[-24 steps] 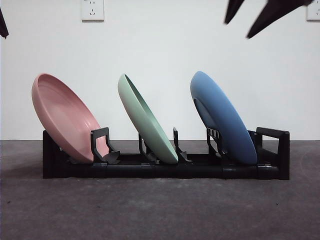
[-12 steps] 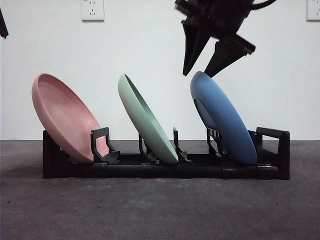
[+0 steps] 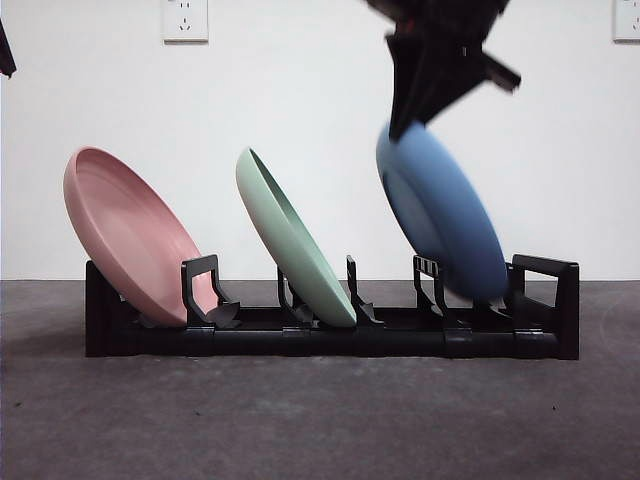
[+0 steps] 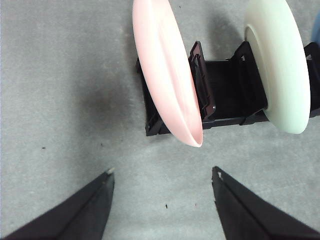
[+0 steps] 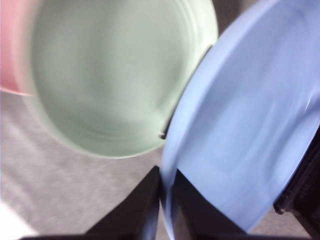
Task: Place the plate
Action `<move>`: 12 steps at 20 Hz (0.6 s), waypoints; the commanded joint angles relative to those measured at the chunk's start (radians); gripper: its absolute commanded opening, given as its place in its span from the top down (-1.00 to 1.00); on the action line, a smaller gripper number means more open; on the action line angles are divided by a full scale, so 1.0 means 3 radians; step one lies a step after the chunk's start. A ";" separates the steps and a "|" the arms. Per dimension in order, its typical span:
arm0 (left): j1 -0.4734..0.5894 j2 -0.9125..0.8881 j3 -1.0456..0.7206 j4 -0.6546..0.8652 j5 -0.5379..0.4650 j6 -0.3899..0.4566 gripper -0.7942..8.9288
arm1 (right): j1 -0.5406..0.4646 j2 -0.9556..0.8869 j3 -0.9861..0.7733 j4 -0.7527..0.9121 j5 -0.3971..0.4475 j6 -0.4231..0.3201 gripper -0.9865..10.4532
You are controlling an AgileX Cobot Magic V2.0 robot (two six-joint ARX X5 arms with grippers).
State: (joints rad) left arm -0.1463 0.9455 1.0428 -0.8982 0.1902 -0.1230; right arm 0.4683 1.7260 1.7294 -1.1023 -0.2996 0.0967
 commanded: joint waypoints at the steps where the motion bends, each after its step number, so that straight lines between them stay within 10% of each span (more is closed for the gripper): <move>1: -0.0009 0.0027 0.0090 0.0010 0.0017 0.0009 0.19 | 0.0013 -0.0066 0.0356 -0.0267 -0.0070 -0.0207 0.81; 7: -0.0009 0.0027 0.0090 0.0004 0.0017 0.0008 0.19 | 0.0144 -0.0502 0.0497 -0.0635 -0.0253 -0.0566 0.81; 12: -0.0009 0.0027 0.0090 0.0006 0.0017 0.0008 0.19 | 0.0668 -0.1147 -0.0324 -0.0094 0.0347 -0.0637 0.81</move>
State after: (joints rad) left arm -0.1463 0.9455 1.0428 -0.9005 0.1902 -0.1230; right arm 0.6613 1.3697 1.6348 -1.1400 -0.2031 -0.0753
